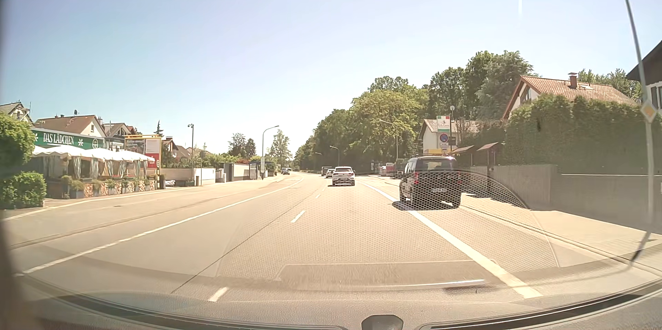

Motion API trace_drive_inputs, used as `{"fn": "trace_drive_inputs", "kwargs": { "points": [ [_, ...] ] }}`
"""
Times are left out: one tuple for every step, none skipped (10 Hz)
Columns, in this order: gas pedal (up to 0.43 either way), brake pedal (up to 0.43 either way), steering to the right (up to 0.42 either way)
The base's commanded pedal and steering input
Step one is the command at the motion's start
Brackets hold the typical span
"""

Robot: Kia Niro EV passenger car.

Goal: Follow the waypoints while adhering to traffic rules and regulations

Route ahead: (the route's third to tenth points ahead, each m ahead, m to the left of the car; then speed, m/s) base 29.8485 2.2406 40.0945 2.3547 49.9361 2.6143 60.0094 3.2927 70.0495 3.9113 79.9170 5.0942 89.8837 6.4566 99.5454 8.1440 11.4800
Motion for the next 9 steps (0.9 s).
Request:
{"fn": "trace_drive_inputs", "kwargs": {
  "points": [
    [0.059,0.030,-0.001],
    [0.059,0.030,-0.001],
    [0.059,0.030,-0.001],
    [0.059,0.030,-0.001],
    [0.059,0.030,-0.001],
    [0.059,0.030,-0.001],
    [0.059,0.030,-0.001],
    [0.059,0.030,-0.001],
    [0.059,0.030,-0.001]
  ]
}}
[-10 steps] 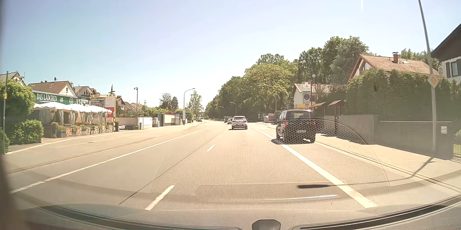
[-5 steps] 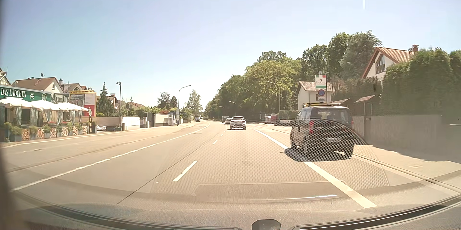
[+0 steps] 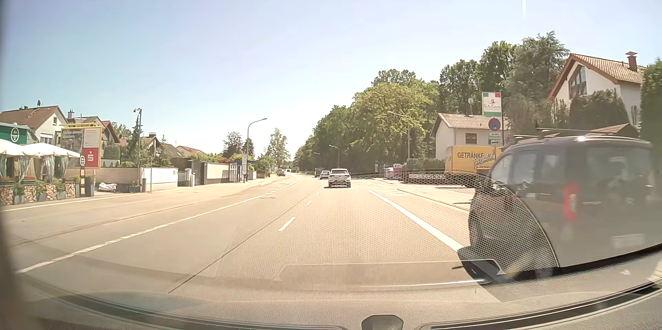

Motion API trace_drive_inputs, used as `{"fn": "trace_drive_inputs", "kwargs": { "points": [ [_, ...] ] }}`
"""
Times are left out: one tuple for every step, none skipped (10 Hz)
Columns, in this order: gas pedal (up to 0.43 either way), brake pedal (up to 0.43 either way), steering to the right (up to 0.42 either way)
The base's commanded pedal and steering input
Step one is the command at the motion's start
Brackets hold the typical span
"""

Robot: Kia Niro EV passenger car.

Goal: Follow the waypoints while adhering to traffic rules and regulations

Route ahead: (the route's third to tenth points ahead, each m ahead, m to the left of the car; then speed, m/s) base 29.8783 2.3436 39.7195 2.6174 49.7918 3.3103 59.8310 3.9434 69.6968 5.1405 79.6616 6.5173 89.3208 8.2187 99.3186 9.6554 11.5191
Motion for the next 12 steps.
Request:
{"fn": "trace_drive_inputs", "kwargs": {
  "points": [
    [0.059,0.030,-0.001],
    [0.059,0.030,-0.001],
    [0.059,0.030,-0.001],
    [0.059,0.030,-0.001],
    [0.059,0.030,-0.002],
    [0.059,0.030,-0.002],
    [0.059,0.030,-0.003],
    [0.059,0.030,-0.002],
    [0.059,0.030,-0.002],
    [0.059,0.030,-0.003],
    [0.059,0.030,-0.004],
    [0.059,0.030,-0.004]
  ]
}}
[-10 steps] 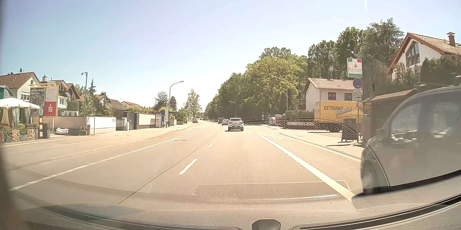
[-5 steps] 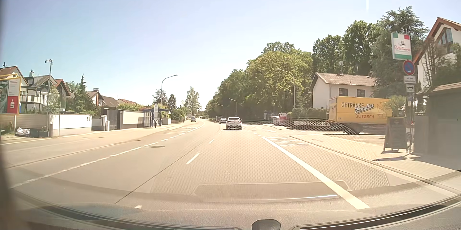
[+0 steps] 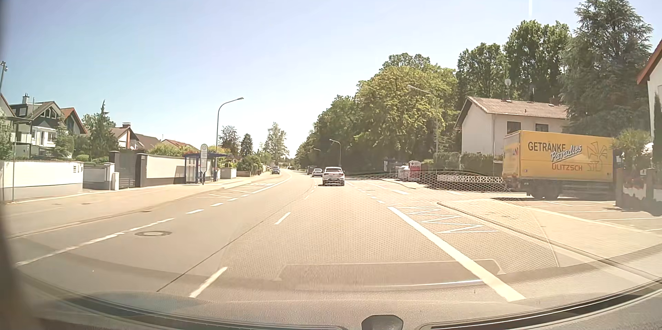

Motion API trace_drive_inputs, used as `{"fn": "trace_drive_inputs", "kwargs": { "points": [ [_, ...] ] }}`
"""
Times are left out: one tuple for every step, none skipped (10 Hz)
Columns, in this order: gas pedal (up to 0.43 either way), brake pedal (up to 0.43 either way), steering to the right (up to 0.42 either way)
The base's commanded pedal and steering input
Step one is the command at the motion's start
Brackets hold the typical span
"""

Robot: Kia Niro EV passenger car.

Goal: Follow the waypoints while adhering to traffic rules and regulations

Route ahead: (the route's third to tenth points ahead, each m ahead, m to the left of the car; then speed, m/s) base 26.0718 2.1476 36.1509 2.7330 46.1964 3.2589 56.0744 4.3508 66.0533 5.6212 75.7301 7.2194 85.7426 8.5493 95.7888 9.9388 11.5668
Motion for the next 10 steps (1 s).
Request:
{"fn": "trace_drive_inputs", "kwargs": {
  "points": [
    [0.059,0.030,-0.004],
    [0.059,0.030,-0.005],
    [0.059,0.030,-0.006],
    [0.059,0.030,-0.007],
    [0.059,0.030,-0.007],
    [0.059,0.030,-0.008],
    [0.059,0.030,-0.008],
    [0.059,0.030,-0.008],
    [0.059,0.030,-0.008],
    [0.059,0.030,-0.008]
  ]
}}
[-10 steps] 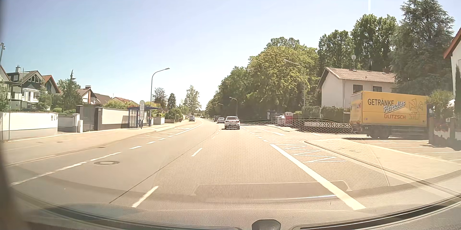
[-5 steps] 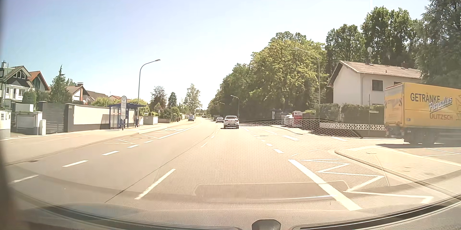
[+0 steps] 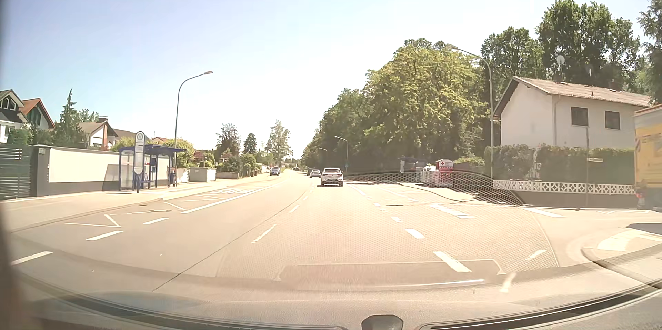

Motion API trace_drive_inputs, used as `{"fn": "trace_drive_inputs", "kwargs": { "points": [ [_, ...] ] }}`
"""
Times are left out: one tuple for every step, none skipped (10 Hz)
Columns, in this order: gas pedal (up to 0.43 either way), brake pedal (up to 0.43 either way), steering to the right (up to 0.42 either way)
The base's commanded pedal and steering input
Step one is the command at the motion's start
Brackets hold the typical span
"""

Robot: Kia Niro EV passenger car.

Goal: Follow the waypoints while adhering to traffic rules and regulations

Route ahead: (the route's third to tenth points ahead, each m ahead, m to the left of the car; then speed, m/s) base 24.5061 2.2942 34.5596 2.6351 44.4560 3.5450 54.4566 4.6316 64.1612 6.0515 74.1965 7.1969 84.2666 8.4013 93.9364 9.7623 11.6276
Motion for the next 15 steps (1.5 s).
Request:
{"fn": "trace_drive_inputs", "kwargs": {
  "points": [
    [0.059,0.030,-0.008],
    [0.059,0.030,-0.008],
    [0.059,0.030,-0.008],
    [0.059,0.030,-0.009],
    [0.059,0.030,-0.009],
    [0.059,0.030,-0.009],
    [0.059,0.030,-0.009],
    [0.059,0.030,-0.009],
    [0.059,0.030,-0.009],
    [0.059,0.030,-0.008],
    [0.059,0.030,-0.008],
    [0.059,0.030,-0.008],
    [0.059,0.030,-0.008],
    [0.059,0.030,-0.008],
    [0.059,0.030,-0.008]
  ]
}}
